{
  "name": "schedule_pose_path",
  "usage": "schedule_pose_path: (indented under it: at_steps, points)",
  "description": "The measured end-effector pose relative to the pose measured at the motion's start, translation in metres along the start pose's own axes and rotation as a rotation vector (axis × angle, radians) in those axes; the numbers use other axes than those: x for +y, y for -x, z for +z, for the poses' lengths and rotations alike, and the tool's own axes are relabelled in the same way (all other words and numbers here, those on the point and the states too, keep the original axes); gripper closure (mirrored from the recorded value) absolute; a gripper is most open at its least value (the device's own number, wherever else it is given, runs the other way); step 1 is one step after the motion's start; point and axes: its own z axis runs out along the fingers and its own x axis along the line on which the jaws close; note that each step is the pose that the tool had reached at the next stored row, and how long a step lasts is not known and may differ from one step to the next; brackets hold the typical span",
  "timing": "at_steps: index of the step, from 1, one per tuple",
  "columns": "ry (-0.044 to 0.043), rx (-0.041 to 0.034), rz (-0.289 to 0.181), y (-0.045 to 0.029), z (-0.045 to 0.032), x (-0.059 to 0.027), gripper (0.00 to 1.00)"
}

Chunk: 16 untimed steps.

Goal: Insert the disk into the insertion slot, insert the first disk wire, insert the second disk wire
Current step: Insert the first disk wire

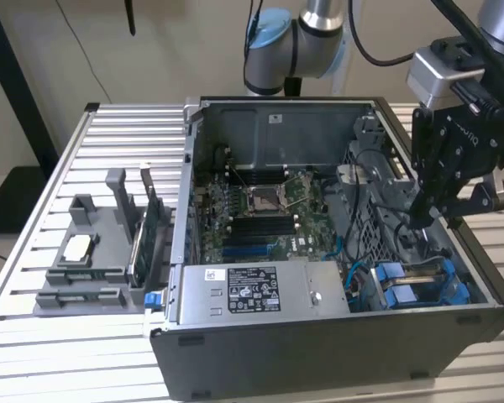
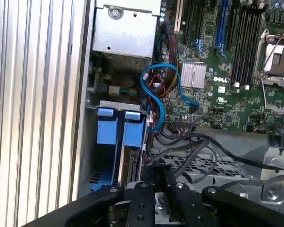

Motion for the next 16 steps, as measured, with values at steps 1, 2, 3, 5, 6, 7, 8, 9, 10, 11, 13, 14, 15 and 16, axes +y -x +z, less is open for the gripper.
schedule_pose_path:
  at_steps: [1,2,3,5,6,7,8,9,10,11,13,14,15,16]
  points:
    - [0.0040,0.0021,0.000,-0.0003,0.0002,-0.0010,0.81]
    - [0.0084,0.0045,0.000,-0.0006,0.0003,-0.0021,0.81]
    - [0.0130,0.0067,0.001,-0.0009,0.0005,-0.0031,0.81]
    - [0.0219,0.0109,0.001,-0.0015,0.0009,-0.0053,0.81]
    - [0.0265,0.0128,0.001,-0.0018,0.0012,-0.0064,0.81]
    - [0.0313,0.0148,0.001,-0.0022,0.0014,-0.0076,0.81]
    - [0.0359,0.0169,0.002,-0.0025,0.0015,-0.0087,0.81]
    - [0.0407,0.0188,0.002,-0.0030,0.0017,-0.0098,0.81]
    - [0.0451,0.0204,0.002,-0.0034,0.0019,-0.0109,0.81]
    - [0.0492,0.0219,0.002,-0.0038,0.0021,-0.0119,0.81]
    - [0.0577,0.0247,0.002,-0.0047,0.0025,-0.0140,0.81]
    - [0.0622,0.0259,0.003,-0.0052,0.0027,-0.0151,0.81]
    - [0.0670,0.0270,0.003,-0.0058,0.0030,-0.0162,0.81]
    - [0.0718,0.0280,0.003,-0.0064,0.0032,-0.0173,0.81]
